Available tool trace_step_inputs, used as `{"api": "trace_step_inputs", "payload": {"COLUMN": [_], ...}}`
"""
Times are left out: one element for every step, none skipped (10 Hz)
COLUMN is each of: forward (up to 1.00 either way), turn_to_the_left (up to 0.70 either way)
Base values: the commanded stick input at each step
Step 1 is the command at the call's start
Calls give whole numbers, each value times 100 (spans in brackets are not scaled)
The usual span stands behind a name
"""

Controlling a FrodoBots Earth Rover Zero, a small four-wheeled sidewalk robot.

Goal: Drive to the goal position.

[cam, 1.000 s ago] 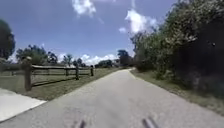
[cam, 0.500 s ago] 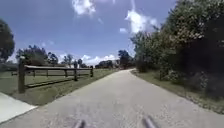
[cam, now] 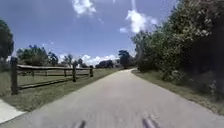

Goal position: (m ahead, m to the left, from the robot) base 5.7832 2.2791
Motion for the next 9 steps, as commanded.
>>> {"api": "trace_step_inputs", "payload": {"forward": [50,50,50,50,50,50,50,50,50], "turn_to_the_left": [0,-26,-19,0,0,0,0,0,0]}}
